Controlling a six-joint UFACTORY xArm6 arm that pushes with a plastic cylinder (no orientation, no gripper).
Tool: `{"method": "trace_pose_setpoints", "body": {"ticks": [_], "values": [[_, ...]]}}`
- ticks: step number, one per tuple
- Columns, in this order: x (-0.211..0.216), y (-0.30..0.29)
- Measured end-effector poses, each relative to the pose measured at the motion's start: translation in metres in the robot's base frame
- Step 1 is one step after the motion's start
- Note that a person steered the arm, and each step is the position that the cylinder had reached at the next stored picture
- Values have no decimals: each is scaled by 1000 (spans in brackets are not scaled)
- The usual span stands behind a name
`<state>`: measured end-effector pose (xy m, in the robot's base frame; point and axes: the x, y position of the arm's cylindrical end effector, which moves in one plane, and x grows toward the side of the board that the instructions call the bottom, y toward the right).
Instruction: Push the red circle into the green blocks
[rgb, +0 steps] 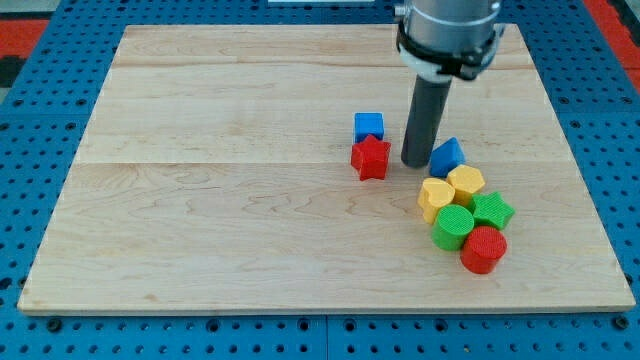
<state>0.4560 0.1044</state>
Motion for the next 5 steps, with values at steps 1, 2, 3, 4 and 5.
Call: {"method": "trace_pose_setpoints", "body": {"ticks": [1,2,3,4,5], "values": [[49,-10],[90,-37],[102,-53],[130,-19],[157,8]]}}
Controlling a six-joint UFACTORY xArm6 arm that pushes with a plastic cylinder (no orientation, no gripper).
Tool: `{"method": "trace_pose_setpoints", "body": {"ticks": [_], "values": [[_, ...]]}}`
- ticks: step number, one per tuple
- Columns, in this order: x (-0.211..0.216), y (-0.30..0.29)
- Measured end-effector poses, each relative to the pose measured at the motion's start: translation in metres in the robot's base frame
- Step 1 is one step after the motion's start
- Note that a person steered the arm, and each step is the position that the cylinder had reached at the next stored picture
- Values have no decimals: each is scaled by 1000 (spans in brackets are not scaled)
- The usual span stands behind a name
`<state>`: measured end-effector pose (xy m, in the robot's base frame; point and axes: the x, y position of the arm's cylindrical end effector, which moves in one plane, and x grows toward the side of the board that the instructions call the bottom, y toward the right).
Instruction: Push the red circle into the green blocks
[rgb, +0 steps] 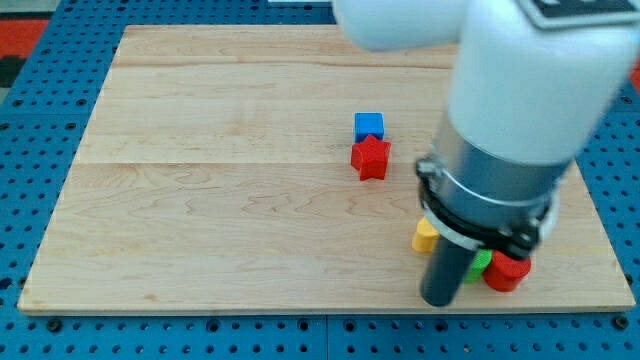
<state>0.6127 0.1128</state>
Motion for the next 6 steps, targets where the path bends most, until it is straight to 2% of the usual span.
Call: {"method": "trace_pose_setpoints", "body": {"ticks": [1,2,3,6], "values": [[6,15],[-4,79],[-6,95],[-30,87]]}}
